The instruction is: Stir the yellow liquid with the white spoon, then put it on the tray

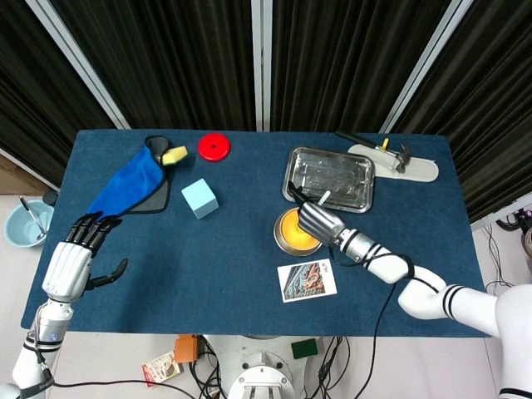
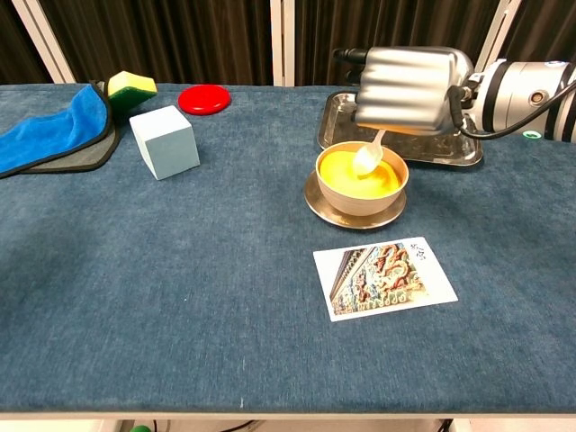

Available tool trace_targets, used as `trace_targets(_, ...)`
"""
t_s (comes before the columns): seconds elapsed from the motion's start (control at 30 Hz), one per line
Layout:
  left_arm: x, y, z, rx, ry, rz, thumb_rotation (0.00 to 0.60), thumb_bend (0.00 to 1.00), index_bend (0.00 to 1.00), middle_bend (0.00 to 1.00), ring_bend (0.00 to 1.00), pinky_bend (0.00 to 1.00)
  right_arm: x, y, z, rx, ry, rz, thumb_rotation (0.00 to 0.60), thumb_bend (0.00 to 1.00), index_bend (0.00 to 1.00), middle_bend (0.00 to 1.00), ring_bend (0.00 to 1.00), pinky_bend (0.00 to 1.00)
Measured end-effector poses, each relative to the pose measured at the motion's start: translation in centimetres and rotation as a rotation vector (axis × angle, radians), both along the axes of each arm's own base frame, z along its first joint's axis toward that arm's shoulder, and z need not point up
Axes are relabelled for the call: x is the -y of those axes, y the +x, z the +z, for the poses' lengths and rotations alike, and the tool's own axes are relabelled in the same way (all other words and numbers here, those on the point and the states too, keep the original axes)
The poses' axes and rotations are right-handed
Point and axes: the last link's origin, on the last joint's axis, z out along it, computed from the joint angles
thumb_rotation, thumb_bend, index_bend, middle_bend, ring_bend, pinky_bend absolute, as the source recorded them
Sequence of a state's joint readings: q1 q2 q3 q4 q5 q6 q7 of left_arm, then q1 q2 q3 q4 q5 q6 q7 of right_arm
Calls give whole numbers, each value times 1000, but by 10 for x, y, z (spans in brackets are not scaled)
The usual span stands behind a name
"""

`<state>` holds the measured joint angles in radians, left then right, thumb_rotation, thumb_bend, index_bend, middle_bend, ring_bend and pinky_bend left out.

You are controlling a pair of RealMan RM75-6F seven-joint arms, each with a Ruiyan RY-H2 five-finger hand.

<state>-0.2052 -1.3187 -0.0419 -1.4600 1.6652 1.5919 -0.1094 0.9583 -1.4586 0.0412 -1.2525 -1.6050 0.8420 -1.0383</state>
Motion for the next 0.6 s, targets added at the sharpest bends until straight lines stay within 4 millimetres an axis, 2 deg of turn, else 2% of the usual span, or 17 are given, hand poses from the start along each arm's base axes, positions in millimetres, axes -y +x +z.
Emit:
trace_targets(0.17, 0, -4, 1, 4, 2, 7, 427, 296, 187, 168, 100, 132, 2, 2, -4, -24, -6, -4, 600, 654, 701, 541, 244, 65)
trace_targets(0.43, 2, -9, 0, 8, 1, 18, 410, 296, 187, 167, 99, 133, -3, 7, -26, -29, 21, 7, 600, 654, 702, 547, 248, 65)
trace_targets(0.6, 3, -11, 1, 11, 6, 19, 413, 296, 187, 168, 99, 133, -3, 10, -26, 9, 13, 14, 600, 654, 704, 548, 250, 65)
